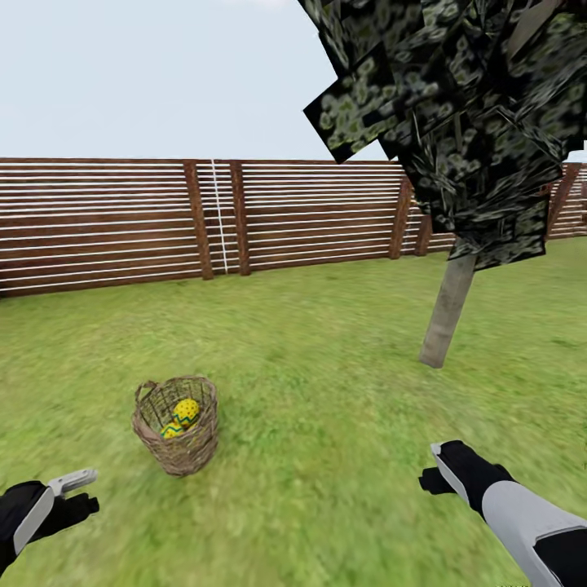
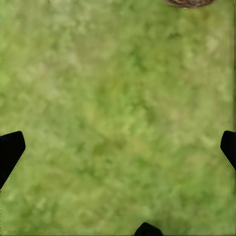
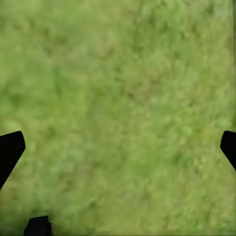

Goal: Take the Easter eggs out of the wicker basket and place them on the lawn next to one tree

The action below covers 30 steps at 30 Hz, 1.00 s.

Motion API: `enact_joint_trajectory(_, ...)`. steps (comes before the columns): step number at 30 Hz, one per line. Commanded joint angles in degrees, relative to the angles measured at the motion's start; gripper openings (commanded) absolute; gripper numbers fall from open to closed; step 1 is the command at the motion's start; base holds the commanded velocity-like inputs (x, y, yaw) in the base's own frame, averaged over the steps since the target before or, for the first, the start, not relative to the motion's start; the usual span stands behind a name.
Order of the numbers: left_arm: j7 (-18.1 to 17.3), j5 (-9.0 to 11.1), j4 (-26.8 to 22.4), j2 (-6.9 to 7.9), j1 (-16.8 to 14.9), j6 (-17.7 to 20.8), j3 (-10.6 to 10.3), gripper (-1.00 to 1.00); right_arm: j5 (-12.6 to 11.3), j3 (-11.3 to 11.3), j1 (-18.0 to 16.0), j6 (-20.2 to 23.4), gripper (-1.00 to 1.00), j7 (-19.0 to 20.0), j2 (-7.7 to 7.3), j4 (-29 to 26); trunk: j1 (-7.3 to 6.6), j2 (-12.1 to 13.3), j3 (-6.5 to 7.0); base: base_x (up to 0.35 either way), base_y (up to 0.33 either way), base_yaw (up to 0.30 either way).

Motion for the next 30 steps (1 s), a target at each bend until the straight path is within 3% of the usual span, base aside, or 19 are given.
enact_joint_trajectory(1,0.14,0.37,-0.03,0.05,0.00,0.30,0.19,1.00,-0.58,0.51,-0.05,0.26,1.00,-0.20,-0.03,-0.09,0.03,-0.03,-0.06,0.265,0.237,-0.209)
enact_joint_trajectory(10,0.08,0.44,0.06,0.59,0.00,0.30,0.46,1.00,-0.63,0.72,-0.05,0.19,1.00,-0.20,0.05,-0.09,0.03,-0.03,-0.06,0.239,0.260,-0.032)
enact_joint_trajectory(19,0.14,0.47,0.06,0.76,0.00,0.27,0.55,1.00,-0.64,0.72,-0.05,0.19,1.00,-0.27,0.10,-0.09,0.03,-0.03,-0.06,0.096,0.312,0.000)
enact_joint_trajectory(30,0.14,0.76,0.16,0.73,0.00,0.21,0.72,1.00,-0.64,0.72,-0.05,0.19,1.00,-0.29,0.40,-0.09,0.03,-0.03,-0.06,0.282,0.225,0.000)
